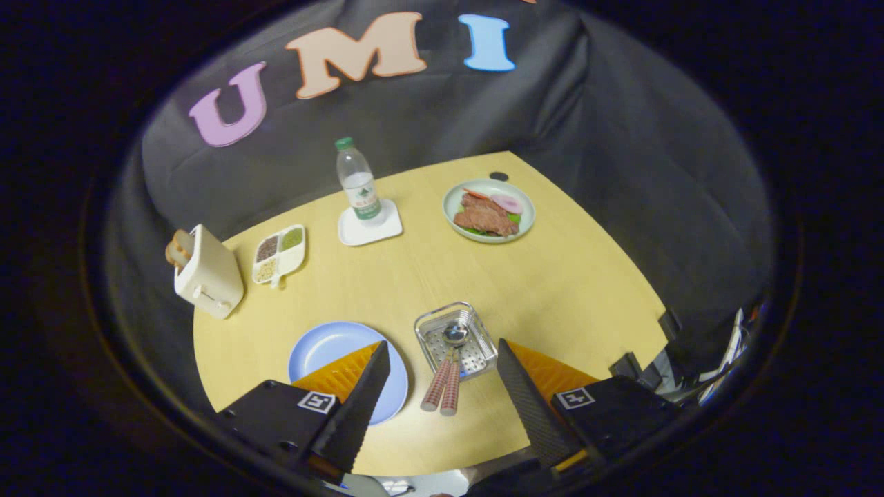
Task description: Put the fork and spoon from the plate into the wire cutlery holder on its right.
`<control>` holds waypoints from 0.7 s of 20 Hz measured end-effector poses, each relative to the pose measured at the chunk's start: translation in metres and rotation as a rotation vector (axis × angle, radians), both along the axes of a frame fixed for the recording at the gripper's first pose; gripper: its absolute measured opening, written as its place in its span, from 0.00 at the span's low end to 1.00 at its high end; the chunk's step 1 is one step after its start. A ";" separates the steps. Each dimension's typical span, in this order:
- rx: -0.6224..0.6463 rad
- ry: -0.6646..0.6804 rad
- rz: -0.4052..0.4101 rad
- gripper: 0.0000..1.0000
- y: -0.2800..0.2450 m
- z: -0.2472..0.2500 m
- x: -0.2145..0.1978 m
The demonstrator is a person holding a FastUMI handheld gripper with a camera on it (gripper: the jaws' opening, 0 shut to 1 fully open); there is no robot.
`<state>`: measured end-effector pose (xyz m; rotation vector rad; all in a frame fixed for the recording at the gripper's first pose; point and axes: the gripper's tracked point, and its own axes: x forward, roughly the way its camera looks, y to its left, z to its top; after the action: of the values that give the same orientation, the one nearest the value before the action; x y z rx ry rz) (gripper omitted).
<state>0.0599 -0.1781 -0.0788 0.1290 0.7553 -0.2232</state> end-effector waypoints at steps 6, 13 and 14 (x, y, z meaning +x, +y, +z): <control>-0.136 -0.281 0.127 0.99 0.021 0.060 0.004; -0.141 -0.653 0.135 1.00 0.046 0.142 -0.016; -0.143 -0.697 0.139 1.00 0.048 0.152 -0.020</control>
<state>0.0402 -0.1306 0.0729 0.0130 0.0533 -0.0869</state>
